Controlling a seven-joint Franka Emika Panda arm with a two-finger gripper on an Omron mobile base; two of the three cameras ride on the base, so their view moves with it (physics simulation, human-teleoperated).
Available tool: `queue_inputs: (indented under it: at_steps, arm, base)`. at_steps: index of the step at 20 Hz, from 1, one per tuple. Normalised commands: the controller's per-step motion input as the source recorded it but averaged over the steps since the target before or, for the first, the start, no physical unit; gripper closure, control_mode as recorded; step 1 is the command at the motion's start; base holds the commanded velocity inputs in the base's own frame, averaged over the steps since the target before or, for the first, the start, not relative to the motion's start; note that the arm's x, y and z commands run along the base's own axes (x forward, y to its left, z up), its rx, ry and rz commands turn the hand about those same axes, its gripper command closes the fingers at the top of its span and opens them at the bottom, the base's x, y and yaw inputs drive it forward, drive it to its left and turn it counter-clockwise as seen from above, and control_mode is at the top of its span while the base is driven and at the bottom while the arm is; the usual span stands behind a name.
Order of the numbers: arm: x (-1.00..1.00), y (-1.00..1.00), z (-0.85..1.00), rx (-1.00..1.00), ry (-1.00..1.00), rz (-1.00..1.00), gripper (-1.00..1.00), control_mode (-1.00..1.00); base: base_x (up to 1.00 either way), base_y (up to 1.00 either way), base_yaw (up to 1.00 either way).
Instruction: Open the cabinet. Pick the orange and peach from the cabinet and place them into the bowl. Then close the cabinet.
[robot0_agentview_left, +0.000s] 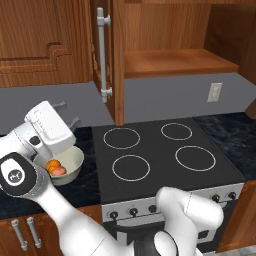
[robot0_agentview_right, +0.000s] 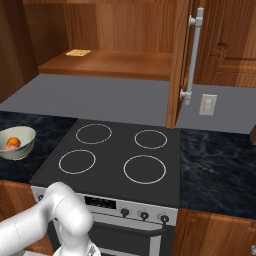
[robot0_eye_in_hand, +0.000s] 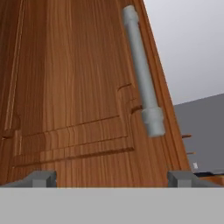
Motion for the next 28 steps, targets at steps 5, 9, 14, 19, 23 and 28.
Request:
queue_inputs:
  at_steps: [5,9,14,19,23,28]
  arm:
    - [0.00,-0.58,0.26,0.15,-0.03,-0.01,-1.00,-1.00]
    - [0.10,-0.47,0.12,0.12,0.02,0.00,-1.00,-1.00]
    - [0.21,-0.34,0.00,0.03,0.03,0.00,-1.00,-1.00]
    - [0.26,-0.33,0.00,0.00,0.01,0.00,-1.00,-1.00]
    - [-0.02,-0.39,0.00,0.05,0.00,0.01,-1.00,-1.00]
    - [-0.17,-0.60,0.09,0.10,-0.03,0.00,-1.00,-1.00]
  base:
    - [0.00,0.00,0.00]
    - [0.00,0.00,0.00]
    - [0.00,0.00,0.00]
    - [0.00,0.00,0.00]
    - [0.00,0.00,0.00]
    - [0.00,0.00,0.00]
